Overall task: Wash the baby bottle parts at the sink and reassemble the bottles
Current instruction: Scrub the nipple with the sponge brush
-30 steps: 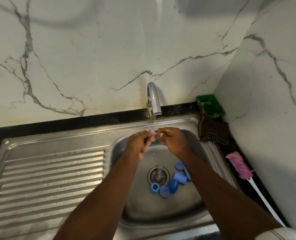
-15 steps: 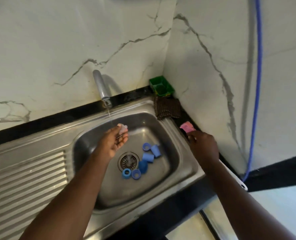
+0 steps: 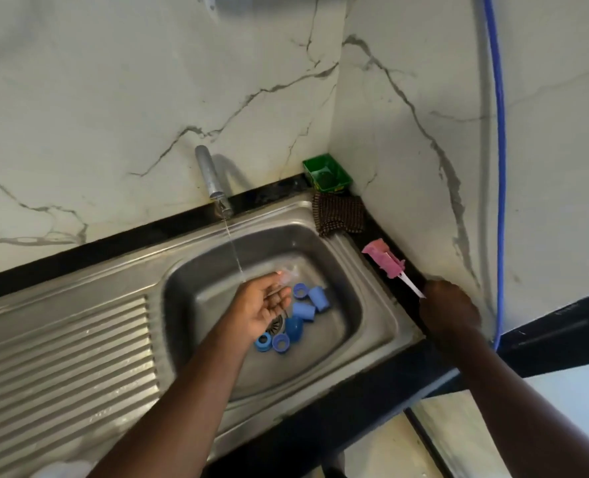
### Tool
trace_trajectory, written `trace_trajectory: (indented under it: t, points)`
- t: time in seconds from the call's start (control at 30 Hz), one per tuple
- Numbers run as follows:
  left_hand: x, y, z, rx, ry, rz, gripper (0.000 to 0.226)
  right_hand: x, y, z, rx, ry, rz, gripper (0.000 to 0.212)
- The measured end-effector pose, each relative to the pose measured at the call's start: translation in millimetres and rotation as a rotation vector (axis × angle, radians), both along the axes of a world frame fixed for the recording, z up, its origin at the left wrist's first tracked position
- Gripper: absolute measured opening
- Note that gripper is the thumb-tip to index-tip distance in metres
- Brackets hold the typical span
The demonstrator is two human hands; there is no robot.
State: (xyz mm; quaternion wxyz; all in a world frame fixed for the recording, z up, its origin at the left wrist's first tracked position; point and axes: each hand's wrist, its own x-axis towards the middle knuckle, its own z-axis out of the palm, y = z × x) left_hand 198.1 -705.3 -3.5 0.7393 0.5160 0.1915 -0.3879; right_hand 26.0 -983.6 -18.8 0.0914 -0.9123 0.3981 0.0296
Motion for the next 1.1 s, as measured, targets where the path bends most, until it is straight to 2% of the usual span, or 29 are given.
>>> trace_trajectory:
  t: [0.07, 0.13, 0.2, 0.4, 0.57, 0.67, 0.7, 0.8, 0.9, 1.0, 1.1]
  points:
    - [0, 9, 3, 0.02, -0.002, 0.08, 0.022, 0, 2, -1, -0.026, -0.091, 0.021, 0.01]
    - [-2, 22, 6, 0.047, 0.007, 0.139, 0.02, 1, 10, 1, 0.003, -0.175, 0.057, 0.009]
    - [-4, 36, 7, 0.066, 0.018, 0.147, 0.013, 6, 22, 8, 0.137, -0.234, 0.091, 0.012]
    - [-7, 61, 11, 0.071, -0.015, 0.143, 0.018, 32, 97, 32, 0.517, -0.489, 0.247, 0.009]
    - [-8, 74, 30, 0.052, -0.085, 0.27, 0.012, 52, 162, 63, 0.662, -0.596, 0.394, 0.024]
    - [-4, 76, 40, 0.012, -0.11, 0.348, 0.008, 57, 187, 70, 0.702, -0.602, 0.463, 0.023]
    - [-2, 79, 44, -0.008, -0.113, 0.367, 0.003, 60, 194, 69, 0.688, -0.58, 0.494, 0.021]
    - [2, 79, 46, -0.026, -0.104, 0.44, 0.008, 60, 194, 58, 0.603, -0.501, 0.513, 0.016]
    - [0, 82, 45, -0.018, -0.138, 0.465, 0.004, 57, 195, 54, 0.569, -0.493, 0.492, 0.016]
    - [-8, 78, 45, 0.04, -0.245, 0.419, 0.008, 68, 204, 57, 0.6, -0.503, 0.485, 0.016]
    - [-3, 79, 48, 0.118, -0.388, 0.475, 0.009, 73, 207, 59, 0.615, -0.496, 0.49, 0.015]
